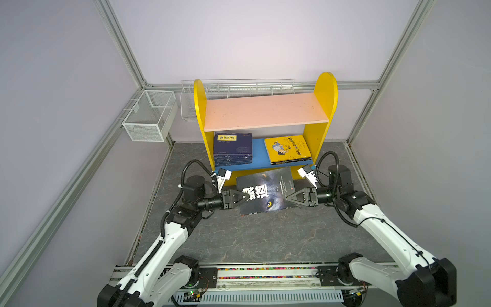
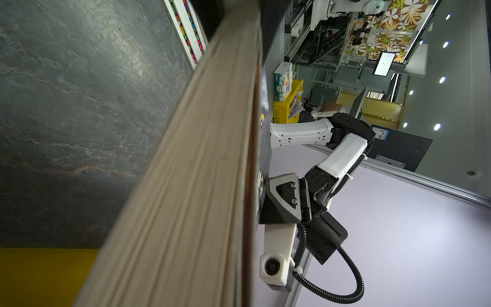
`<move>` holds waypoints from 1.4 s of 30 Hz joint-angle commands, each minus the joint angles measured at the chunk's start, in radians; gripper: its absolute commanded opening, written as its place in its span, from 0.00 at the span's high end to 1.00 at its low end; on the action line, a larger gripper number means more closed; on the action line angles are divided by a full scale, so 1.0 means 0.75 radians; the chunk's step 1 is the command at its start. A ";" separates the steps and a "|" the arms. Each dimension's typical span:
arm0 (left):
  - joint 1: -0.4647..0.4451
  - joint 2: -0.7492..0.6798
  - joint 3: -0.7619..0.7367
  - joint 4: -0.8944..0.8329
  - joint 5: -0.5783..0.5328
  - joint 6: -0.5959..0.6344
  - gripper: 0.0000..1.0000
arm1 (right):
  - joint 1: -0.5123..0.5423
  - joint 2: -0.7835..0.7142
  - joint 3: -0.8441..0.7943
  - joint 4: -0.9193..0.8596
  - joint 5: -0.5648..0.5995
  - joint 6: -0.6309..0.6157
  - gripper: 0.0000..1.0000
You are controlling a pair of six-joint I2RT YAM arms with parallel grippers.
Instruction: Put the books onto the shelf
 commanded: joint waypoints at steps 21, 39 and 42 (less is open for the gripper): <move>0.003 -0.032 0.151 -0.294 -0.105 0.244 0.70 | -0.017 -0.015 0.015 0.032 -0.028 -0.048 0.94; -0.004 0.151 0.287 0.003 -0.355 0.096 1.00 | -0.238 0.018 0.065 -0.231 0.488 -0.015 0.39; -0.038 0.275 0.412 0.082 -0.389 0.098 1.00 | -0.391 -0.001 0.048 -0.304 0.662 0.054 0.39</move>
